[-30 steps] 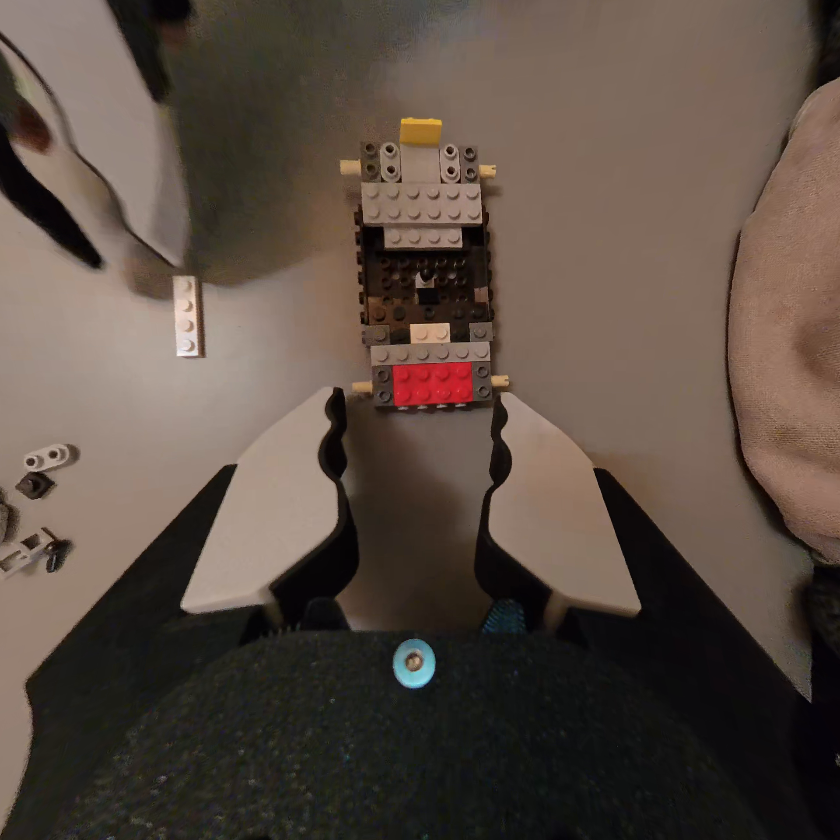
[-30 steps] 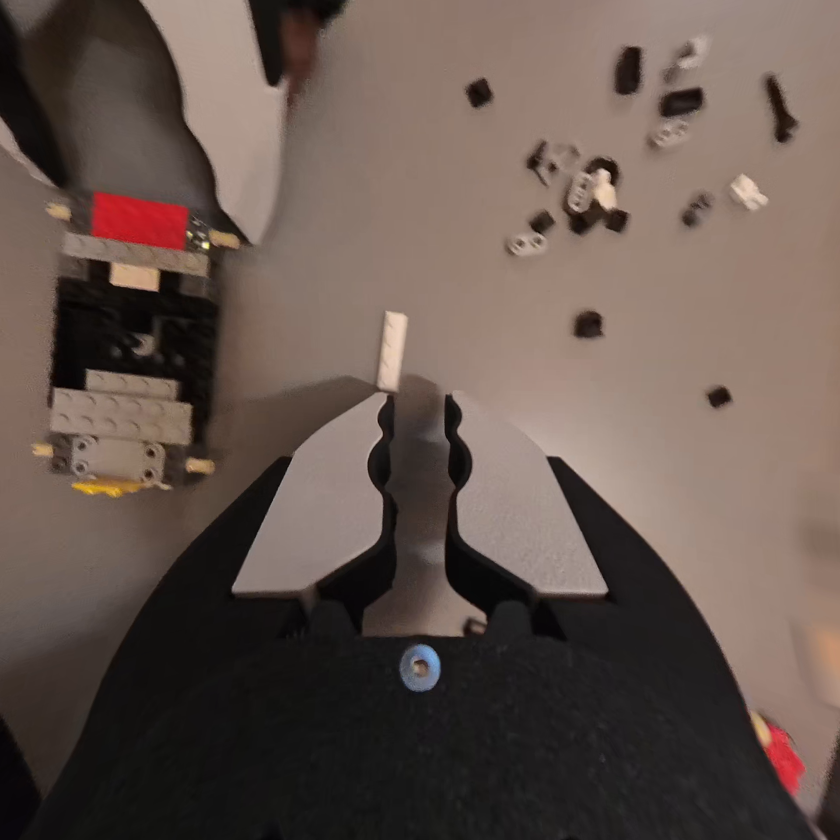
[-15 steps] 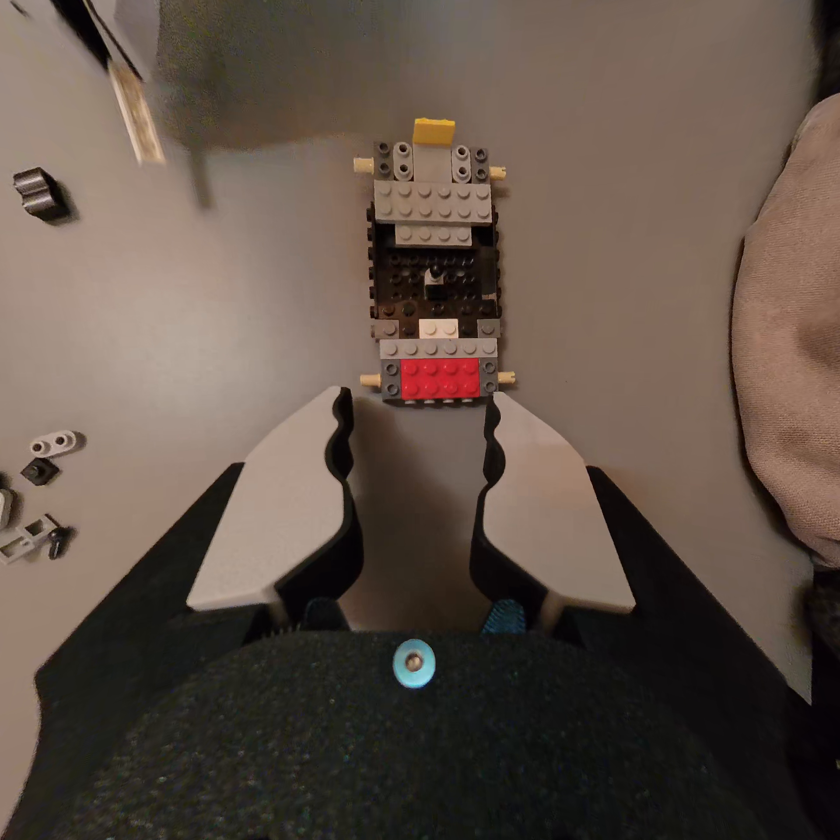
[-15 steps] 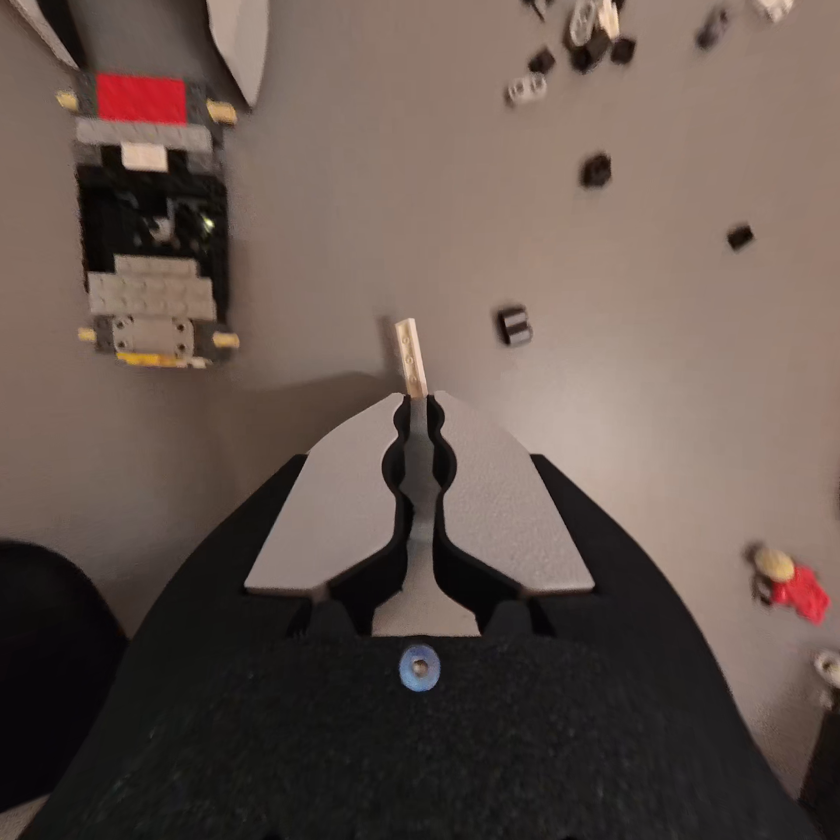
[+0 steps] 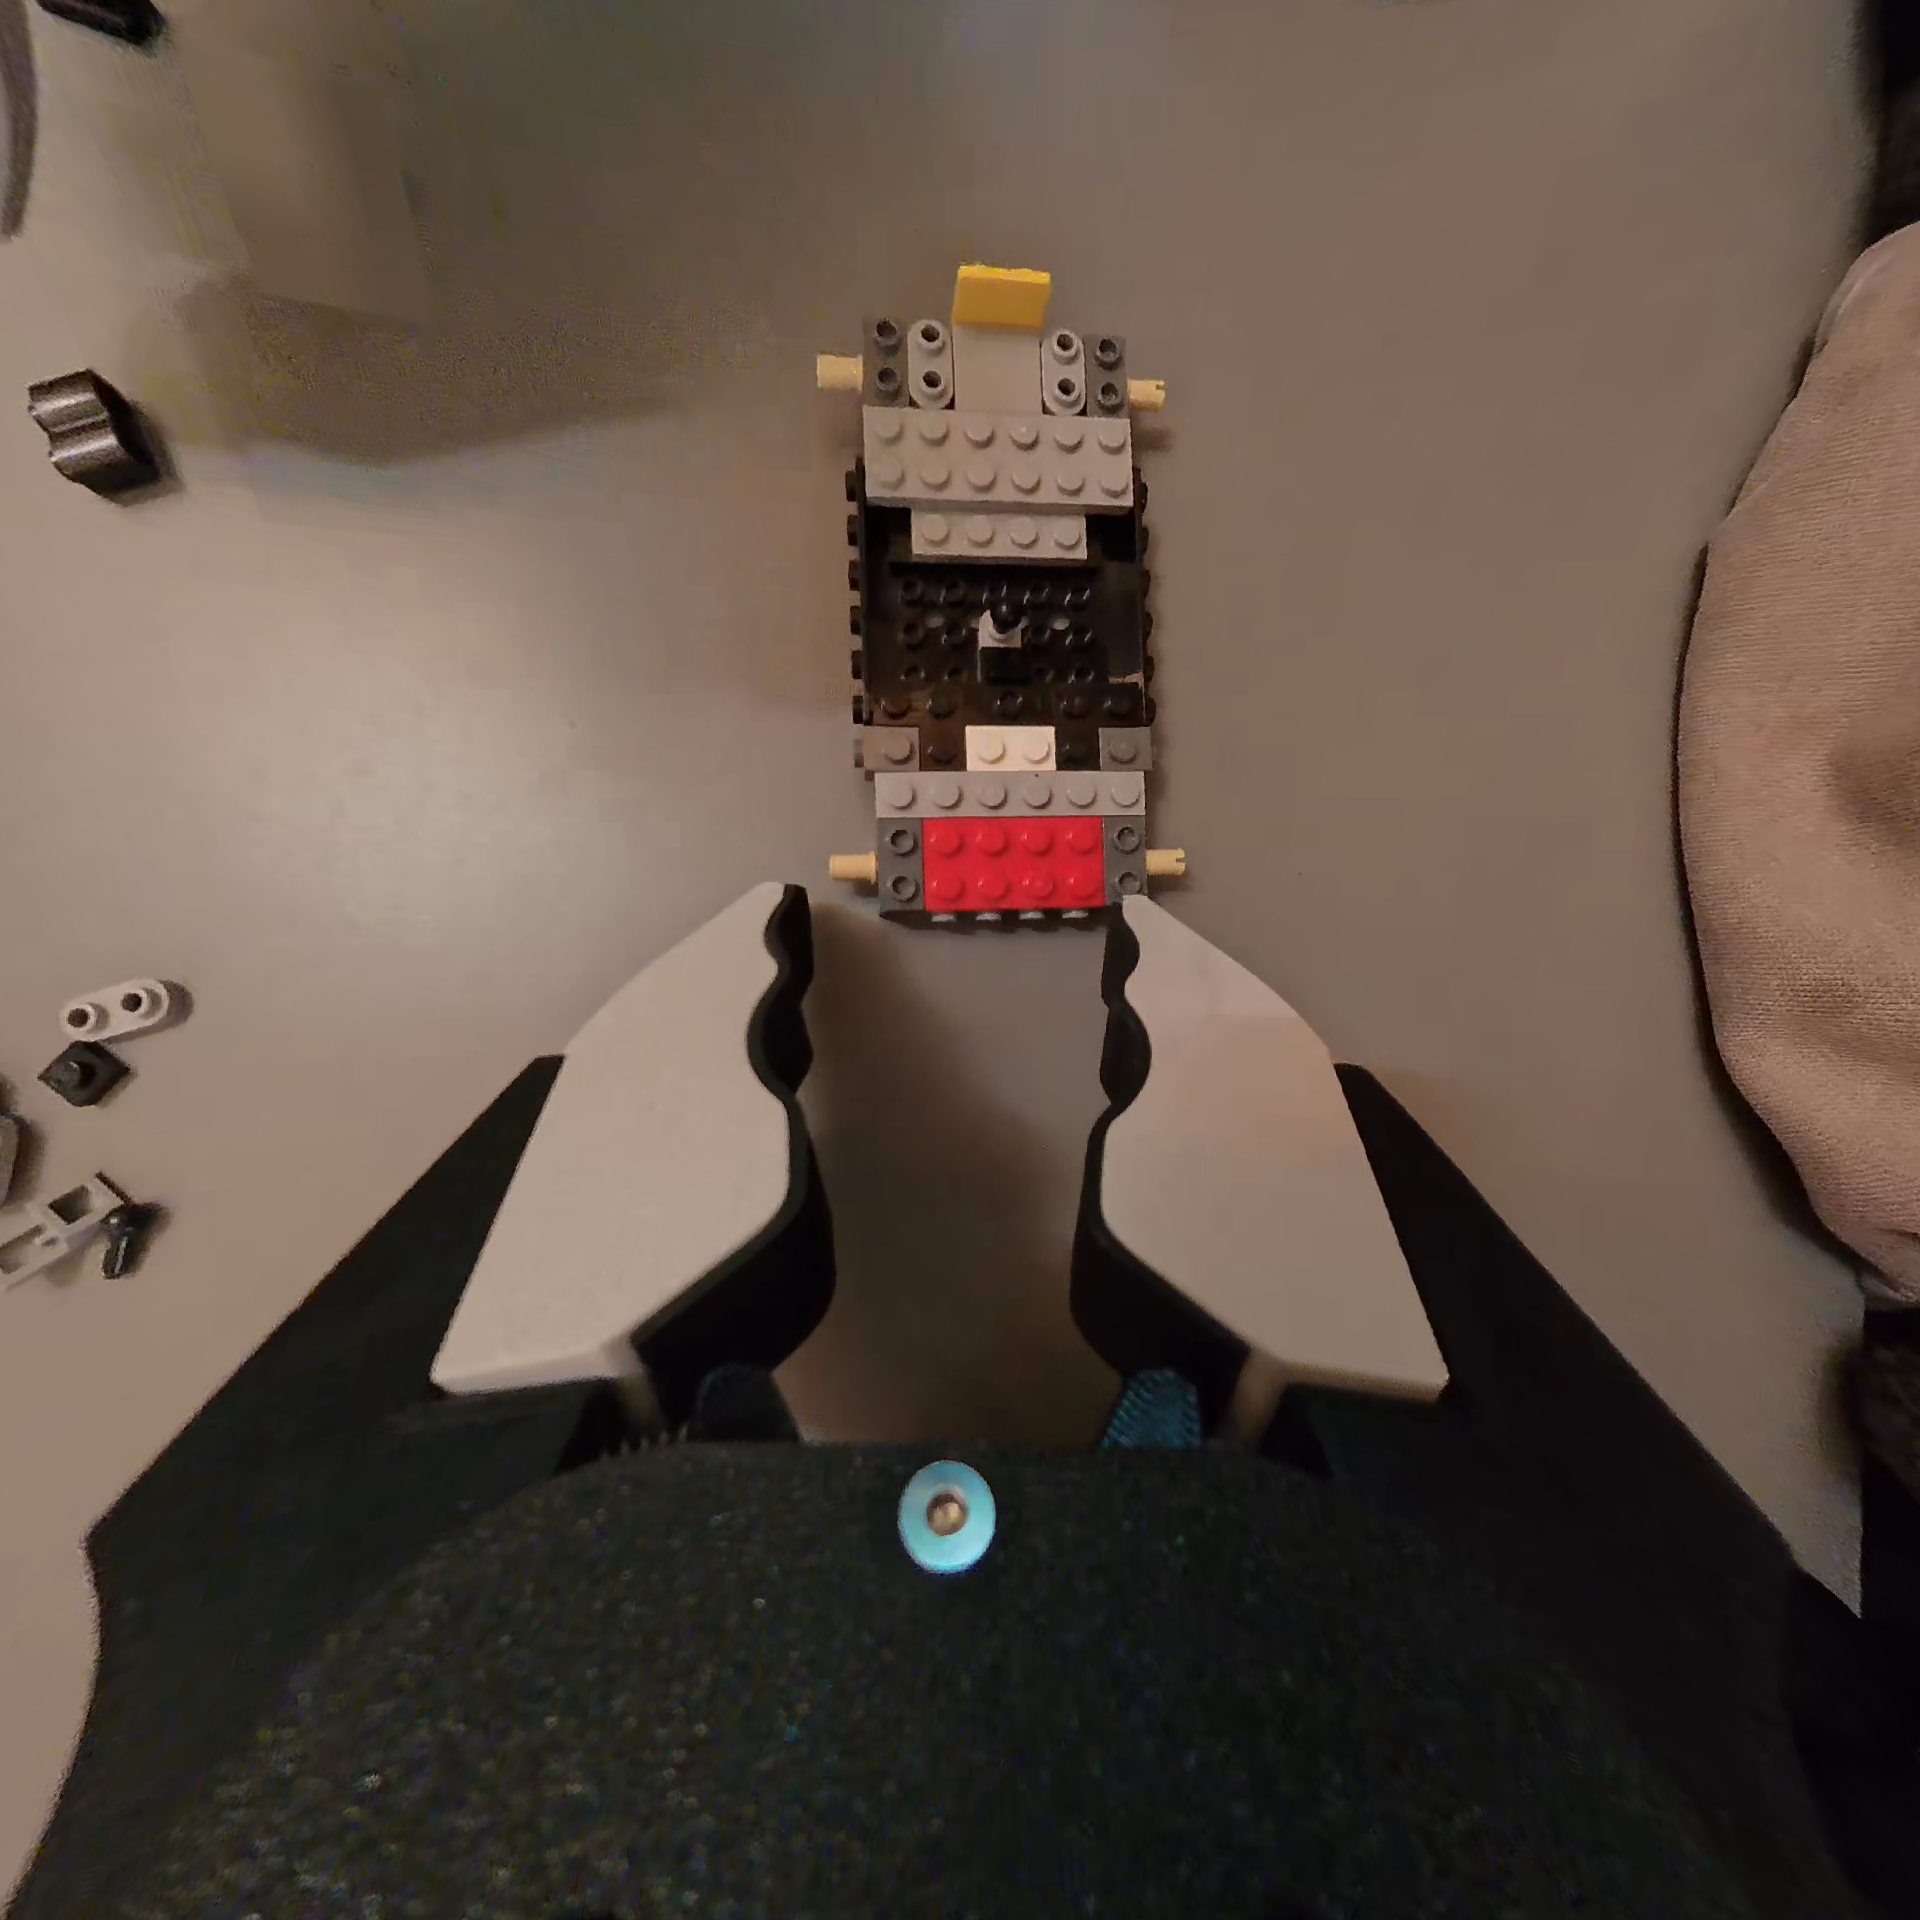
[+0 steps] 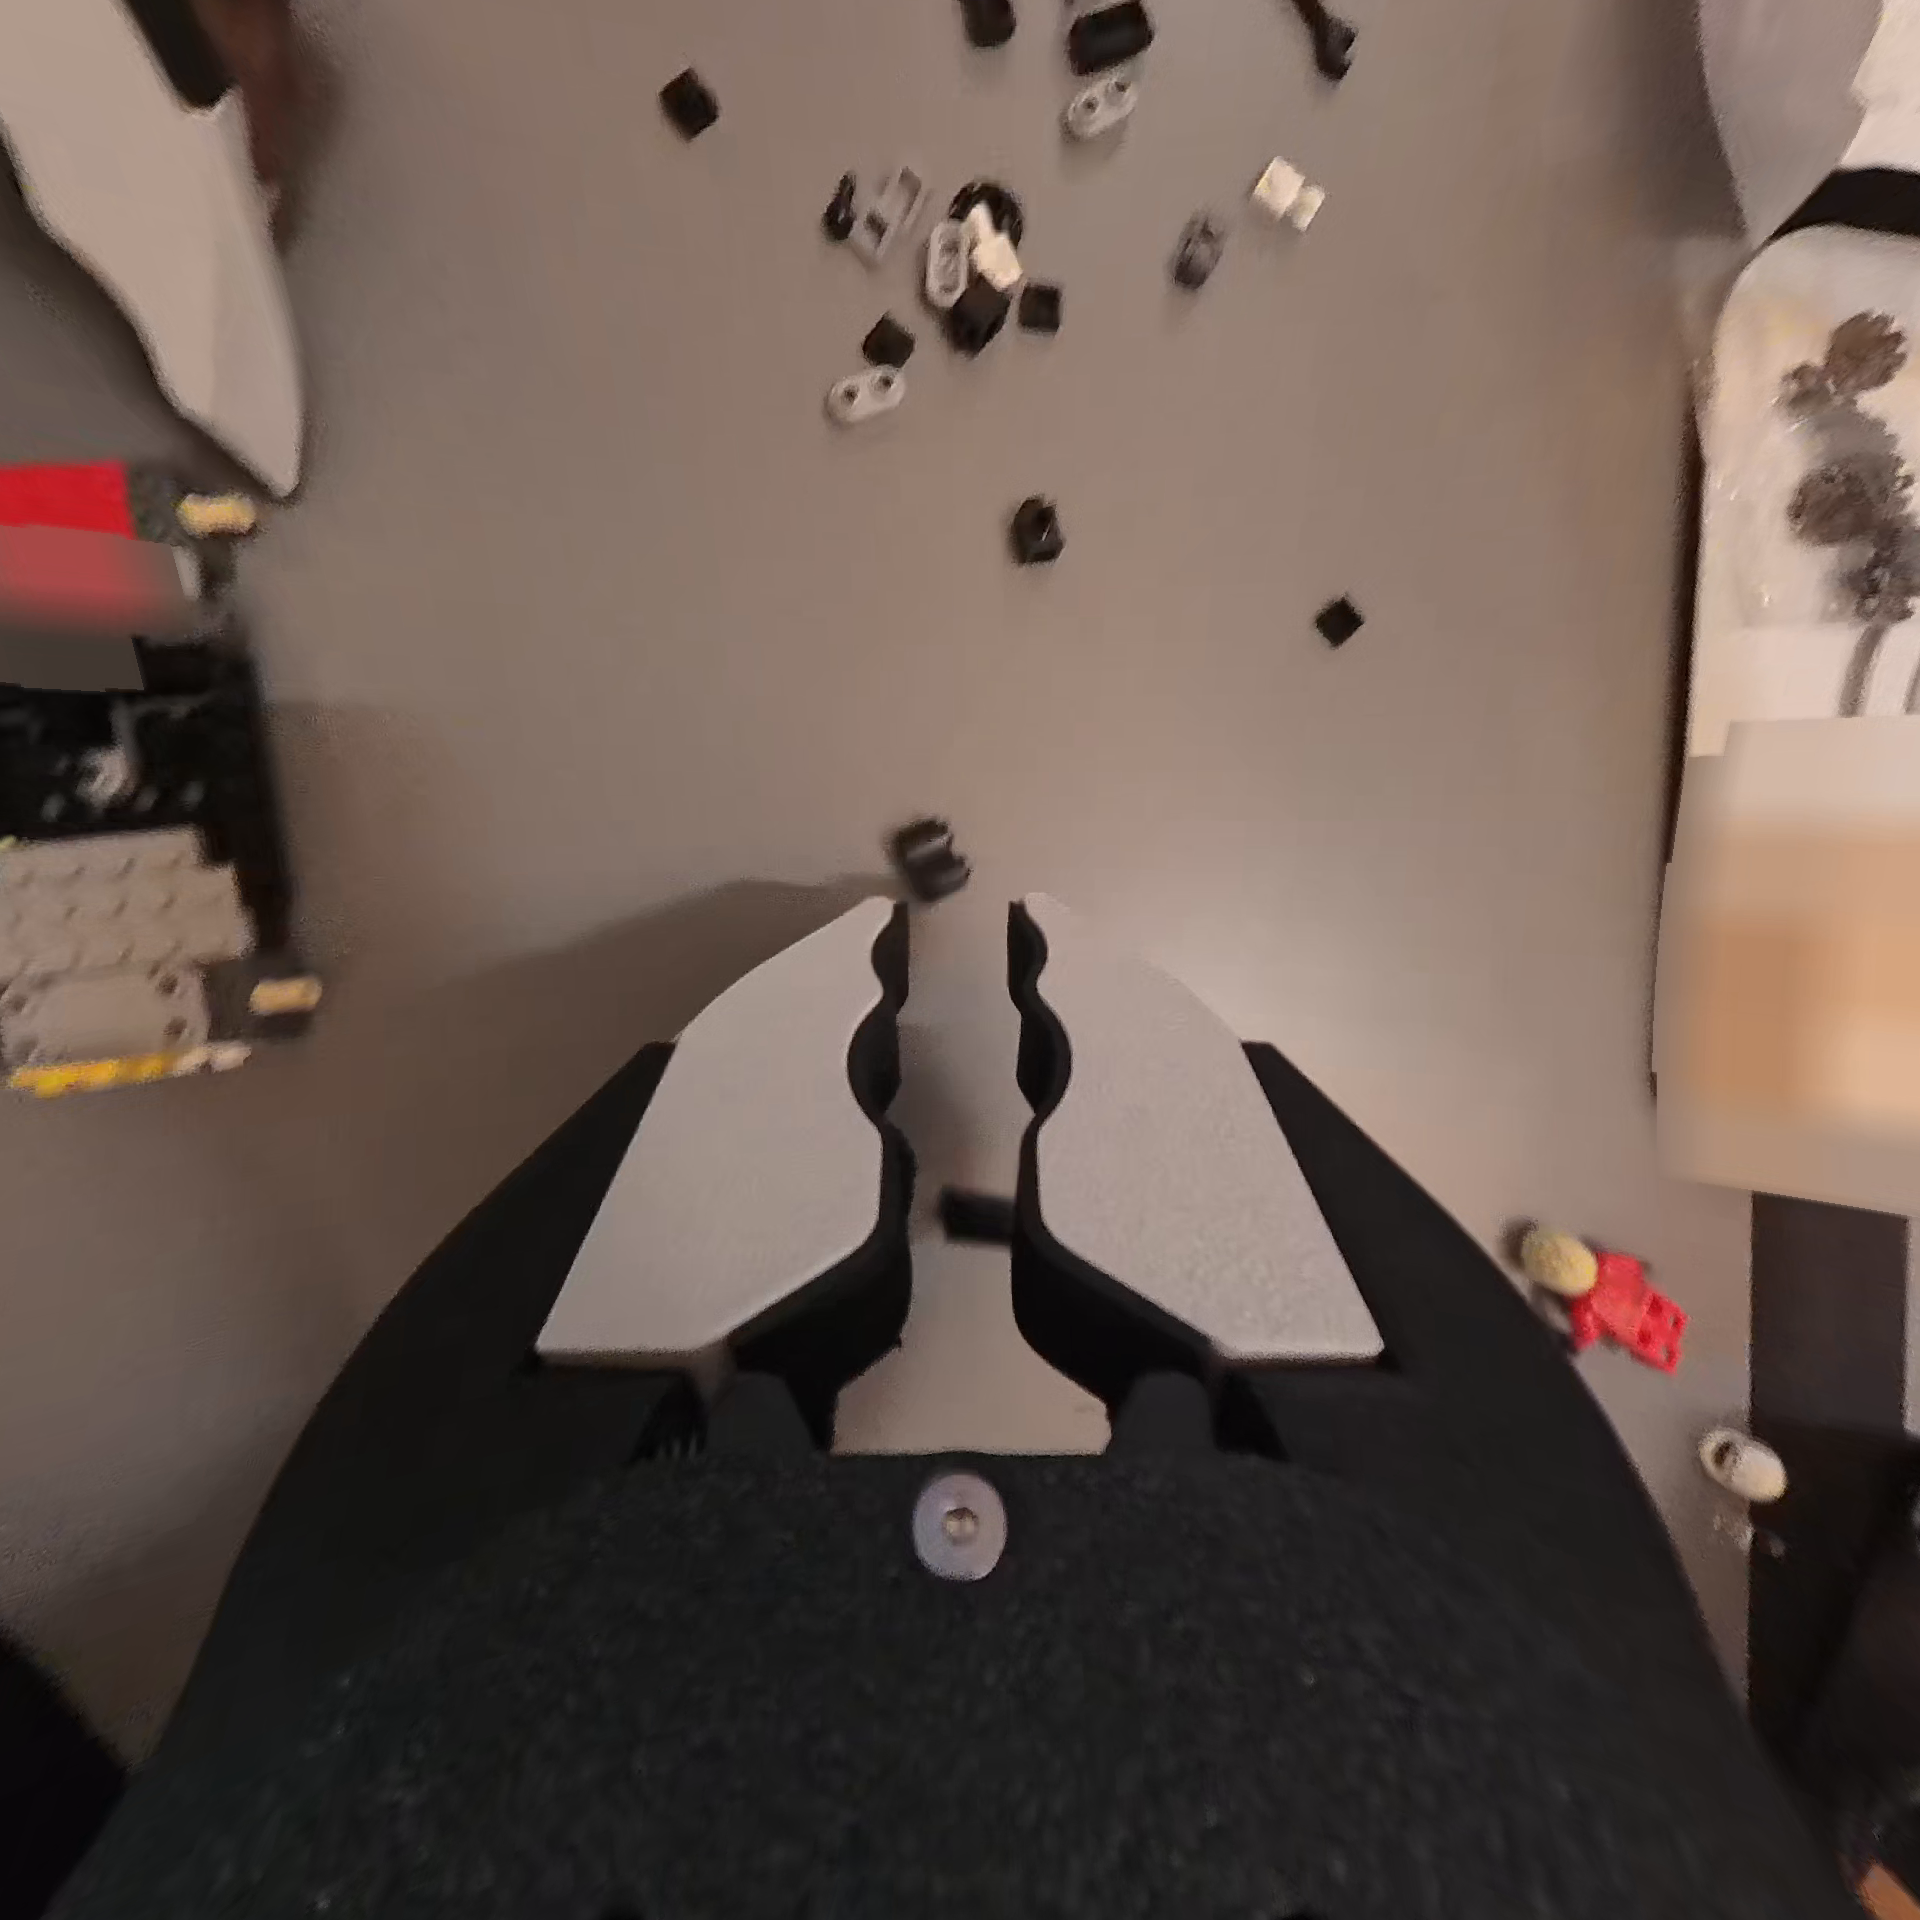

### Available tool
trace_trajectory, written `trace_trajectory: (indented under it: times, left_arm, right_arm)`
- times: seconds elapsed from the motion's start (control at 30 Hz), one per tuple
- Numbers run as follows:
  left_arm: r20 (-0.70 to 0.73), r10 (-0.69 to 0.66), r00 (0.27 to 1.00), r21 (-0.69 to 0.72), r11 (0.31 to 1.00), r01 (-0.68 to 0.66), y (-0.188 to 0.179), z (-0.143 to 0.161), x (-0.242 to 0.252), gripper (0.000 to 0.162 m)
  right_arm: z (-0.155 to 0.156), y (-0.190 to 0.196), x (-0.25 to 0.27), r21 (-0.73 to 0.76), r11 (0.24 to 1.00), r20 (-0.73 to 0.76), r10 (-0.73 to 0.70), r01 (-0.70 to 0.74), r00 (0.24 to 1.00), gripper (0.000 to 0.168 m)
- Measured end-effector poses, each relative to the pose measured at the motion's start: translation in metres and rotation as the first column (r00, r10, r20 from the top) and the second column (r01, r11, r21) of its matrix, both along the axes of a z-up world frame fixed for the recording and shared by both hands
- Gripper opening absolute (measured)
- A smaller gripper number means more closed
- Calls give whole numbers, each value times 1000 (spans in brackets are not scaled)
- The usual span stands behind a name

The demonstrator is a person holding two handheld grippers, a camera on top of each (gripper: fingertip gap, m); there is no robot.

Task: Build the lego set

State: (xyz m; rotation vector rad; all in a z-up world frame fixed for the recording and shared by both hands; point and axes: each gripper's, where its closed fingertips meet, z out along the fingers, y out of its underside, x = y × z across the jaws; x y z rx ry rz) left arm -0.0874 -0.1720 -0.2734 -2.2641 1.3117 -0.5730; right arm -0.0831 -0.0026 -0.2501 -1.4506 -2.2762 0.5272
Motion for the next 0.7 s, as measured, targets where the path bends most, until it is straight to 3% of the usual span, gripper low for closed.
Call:
trace_trajectory:
  times: [0.17,0.3,0.57,0.7]
  left_arm:
    - [6,-1,1000,-5,1000,1,0,0,0,52]
    - [5,0,1000,-4,1000,0,0,0,0,51]
    - [8,-3,1000,-9,1000,3,-1,-1,-1,49]
    - [11,0,1000,-10,1000,0,-1,-1,-1,48]
  right_arm:
    - [-12,-5,-48,-46,998,-61,-46,44,997,9]
    - [-27,-7,-72,-2,1000,-15,-26,26,1000,0]
    - [-29,-40,-127,-34,994,-42,98,-100,994,0]
    - [-14,-52,-139,-88,989,-122,109,-120,987,7]
